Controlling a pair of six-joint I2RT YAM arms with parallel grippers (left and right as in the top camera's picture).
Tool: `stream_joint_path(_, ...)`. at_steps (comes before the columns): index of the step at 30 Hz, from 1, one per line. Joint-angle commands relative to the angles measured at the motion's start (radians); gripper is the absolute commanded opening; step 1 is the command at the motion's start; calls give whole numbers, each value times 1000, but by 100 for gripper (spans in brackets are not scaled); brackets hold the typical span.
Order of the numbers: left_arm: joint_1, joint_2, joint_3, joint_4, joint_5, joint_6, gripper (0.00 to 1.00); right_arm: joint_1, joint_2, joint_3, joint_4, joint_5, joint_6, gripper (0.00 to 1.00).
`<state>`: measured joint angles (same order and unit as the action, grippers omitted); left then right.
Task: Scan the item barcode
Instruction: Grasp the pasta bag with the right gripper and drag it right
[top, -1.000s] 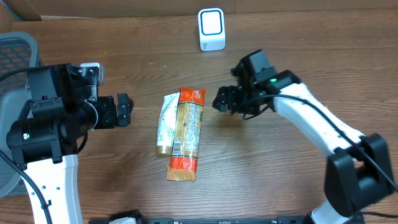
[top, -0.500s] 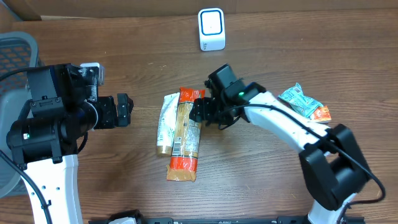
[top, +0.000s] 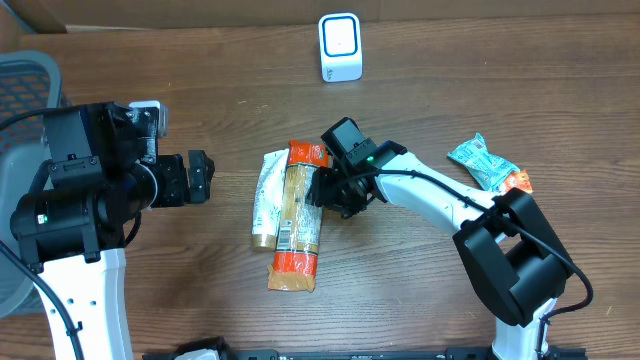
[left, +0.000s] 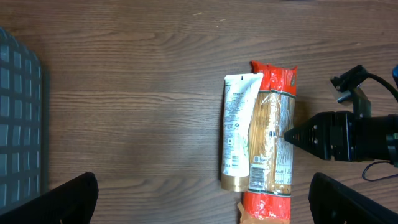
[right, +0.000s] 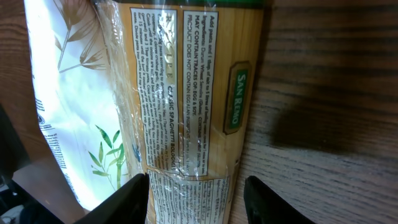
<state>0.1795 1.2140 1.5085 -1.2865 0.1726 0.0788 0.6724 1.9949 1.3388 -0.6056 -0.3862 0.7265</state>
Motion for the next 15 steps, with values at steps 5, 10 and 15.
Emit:
stream_joint_path(5, 5, 3, 16, 4, 11, 11, 100, 39, 41, 3, 32, 4, 43, 55)
stream_joint_path(10, 5, 3, 16, 4, 11, 11, 100, 39, 68, 3, 41, 0, 63, 54)
stream_joint_path(15, 5, 3, 16, 4, 11, 11, 100, 39, 68, 3, 52, -4, 63, 34)
